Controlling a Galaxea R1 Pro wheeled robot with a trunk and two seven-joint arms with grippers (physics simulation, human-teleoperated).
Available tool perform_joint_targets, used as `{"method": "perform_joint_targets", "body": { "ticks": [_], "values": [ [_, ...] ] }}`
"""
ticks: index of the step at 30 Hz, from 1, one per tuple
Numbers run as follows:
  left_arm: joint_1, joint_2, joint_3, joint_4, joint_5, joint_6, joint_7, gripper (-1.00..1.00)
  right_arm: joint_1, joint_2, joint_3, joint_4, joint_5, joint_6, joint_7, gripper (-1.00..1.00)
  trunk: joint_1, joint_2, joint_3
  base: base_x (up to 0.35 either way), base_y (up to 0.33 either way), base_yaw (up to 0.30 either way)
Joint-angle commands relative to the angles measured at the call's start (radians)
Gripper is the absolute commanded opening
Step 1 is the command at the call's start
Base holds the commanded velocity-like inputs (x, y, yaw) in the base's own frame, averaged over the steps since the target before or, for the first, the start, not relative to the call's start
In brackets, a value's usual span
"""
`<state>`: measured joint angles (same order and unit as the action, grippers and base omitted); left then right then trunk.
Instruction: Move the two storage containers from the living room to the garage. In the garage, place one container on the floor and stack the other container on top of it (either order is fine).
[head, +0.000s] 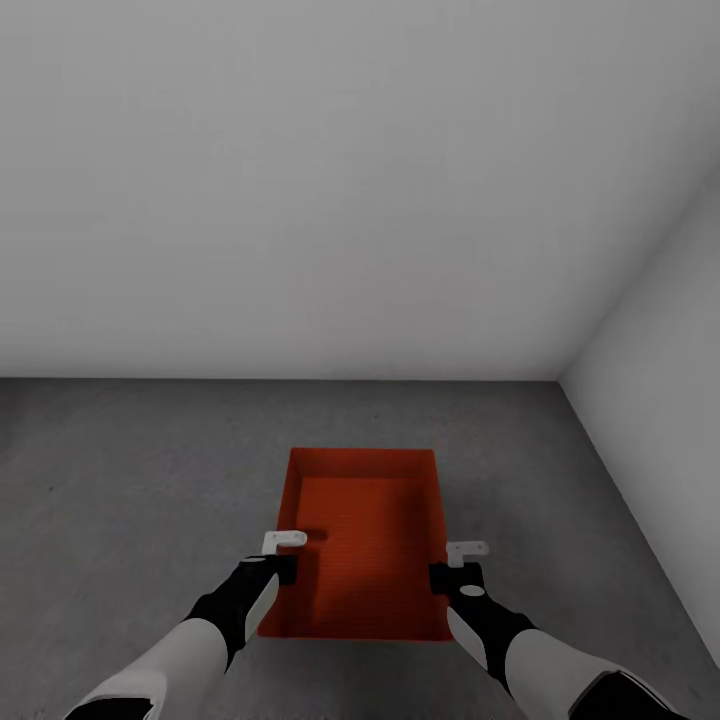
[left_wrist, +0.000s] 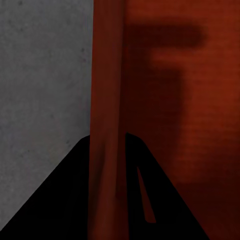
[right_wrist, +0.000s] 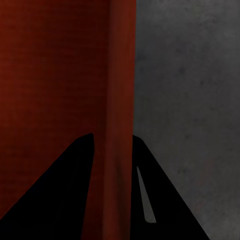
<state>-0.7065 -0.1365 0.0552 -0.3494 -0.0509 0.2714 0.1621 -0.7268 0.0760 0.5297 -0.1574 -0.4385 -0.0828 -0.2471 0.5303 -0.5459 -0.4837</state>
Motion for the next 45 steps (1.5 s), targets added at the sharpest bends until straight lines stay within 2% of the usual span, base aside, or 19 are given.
{"method": "perform_joint_targets", "body": {
  "ticks": [1, 10, 45],
  "values": [
    [-0.001, 0.0, 0.018, -0.056, -0.021, 0.008, 0.004, -1.0, 0.0, 0.0, 0.01, 0.016, -0.019, -0.005, -0.001, -1.0, 0.0, -0.001, -0.001, 0.0, 0.0, 0.0],
    [-0.001, 0.0, 0.018, -0.056, -0.021, 0.008, 0.004, -1.0, 0.0, -0.001, 0.01, 0.016, -0.019, -0.005, -0.001, -1.0, 0.0, -0.001, -0.008, 0.0, 0.0, 0.0],
    [-0.001, 0.0, 0.019, -0.056, -0.021, 0.008, 0.004, -1.0, 0.0, 0.0, 0.01, 0.016, -0.019, -0.005, -0.001, -1.0, 0.0, -0.001, -0.009, 0.0, 0.0, 0.0]
  ]
}}
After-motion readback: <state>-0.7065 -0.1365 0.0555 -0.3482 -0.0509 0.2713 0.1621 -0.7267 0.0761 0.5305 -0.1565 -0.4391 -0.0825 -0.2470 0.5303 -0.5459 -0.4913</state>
